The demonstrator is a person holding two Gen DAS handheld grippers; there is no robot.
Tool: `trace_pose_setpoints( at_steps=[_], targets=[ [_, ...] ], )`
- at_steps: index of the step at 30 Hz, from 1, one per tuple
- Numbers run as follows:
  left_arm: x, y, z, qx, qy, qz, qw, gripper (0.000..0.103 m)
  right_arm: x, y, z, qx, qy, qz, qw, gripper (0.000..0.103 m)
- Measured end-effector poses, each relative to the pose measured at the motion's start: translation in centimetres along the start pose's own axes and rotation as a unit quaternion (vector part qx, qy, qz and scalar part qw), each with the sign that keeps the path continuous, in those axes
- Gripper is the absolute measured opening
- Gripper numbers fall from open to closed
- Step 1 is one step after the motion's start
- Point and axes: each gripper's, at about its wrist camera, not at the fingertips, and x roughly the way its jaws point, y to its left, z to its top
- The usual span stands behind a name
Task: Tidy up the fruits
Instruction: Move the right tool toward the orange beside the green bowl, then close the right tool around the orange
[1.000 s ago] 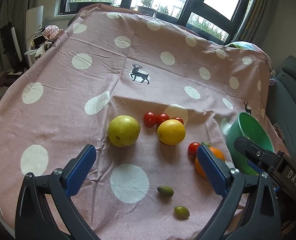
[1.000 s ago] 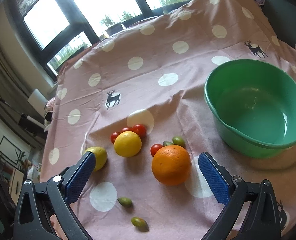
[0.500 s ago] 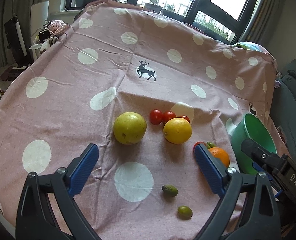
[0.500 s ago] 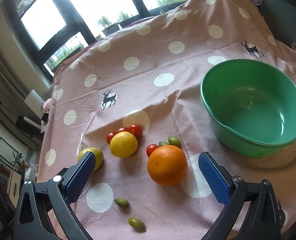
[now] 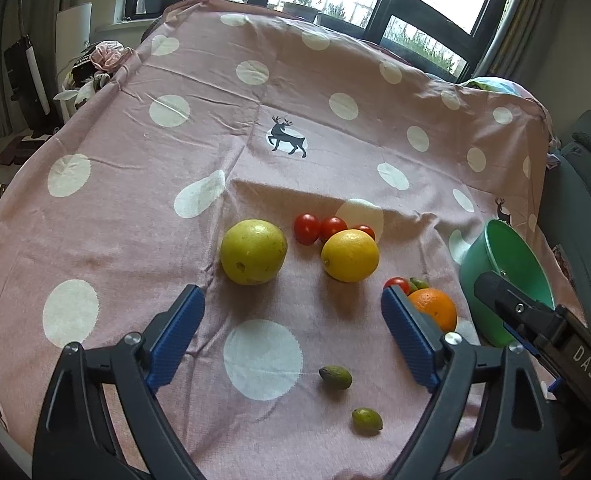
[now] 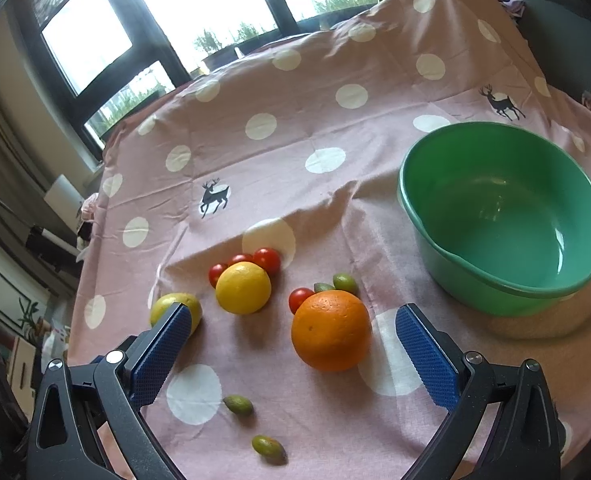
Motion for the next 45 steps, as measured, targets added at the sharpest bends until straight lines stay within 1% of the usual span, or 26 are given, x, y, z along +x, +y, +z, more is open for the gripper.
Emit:
trace_pose_setpoints(
  at_steps=[9, 13, 17, 18, 20, 25, 32, 37, 39, 41, 45],
  targets=[
    [0.2, 0.0, 0.0, -0.007, 0.009, -0.007, 0.9999, 0.085, 0.0, 0.1, -0.1, 0.000, 0.000, -0.001, 1.000, 0.097],
    [0.2, -0.1, 0.0, -0.006, 0.011, -0.006, 0.9999, 0.082, -0.1, 0.0, -0.1, 0.000, 0.001, -0.001, 1.000, 0.097],
    [0.3, -0.3, 0.0, -0.003, 0.015, -0.009, 0.9998, 0.077, -0.1, 0.1, -0.1, -0.001, 0.001, -0.001, 1.000, 0.097],
    [0.3, -0.3, 0.0, -0.003, 0.016, -0.010, 0.9998, 0.077, -0.1, 0.0, -0.1, 0.000, 0.002, -0.001, 1.000, 0.096],
    [0.3, -0.4, 0.0, -0.002, 0.017, -0.012, 0.9998, 0.076, 0.0, -0.2, -0.1, 0.002, 0.004, -0.002, 1.000, 0.091],
    [0.5, -0.9, -0.1, 0.000, 0.023, -0.022, 0.9995, 0.073, 0.2, -0.5, -0.1, 0.009, 0.008, -0.008, 1.000, 0.086],
    [1.1, -1.8, -0.5, 0.003, 0.039, -0.036, 0.9986, 0.070, 0.4, -0.6, -0.2, 0.018, 0.016, -0.006, 1.000, 0.085],
    [1.6, -2.4, -0.7, 0.007, 0.047, -0.033, 0.9983, 0.067, 0.4, -0.8, -0.2, 0.027, 0.019, -0.006, 0.999, 0.085],
    [1.8, -2.6, -0.7, 0.008, 0.052, -0.034, 0.9981, 0.064, 0.5, -1.0, -0.2, 0.030, 0.021, -0.007, 0.999, 0.085],
    [2.1, -2.7, -0.8, 0.008, 0.055, -0.040, 0.9976, 0.062, 0.6, -1.1, -0.2, 0.034, 0.023, -0.008, 0.999, 0.081],
    [2.7, -3.2, -1.0, 0.003, 0.071, -0.069, 0.9951, 0.057, 0.8, -1.7, -0.2, 0.047, 0.030, -0.004, 0.998, 0.080]
  ],
)
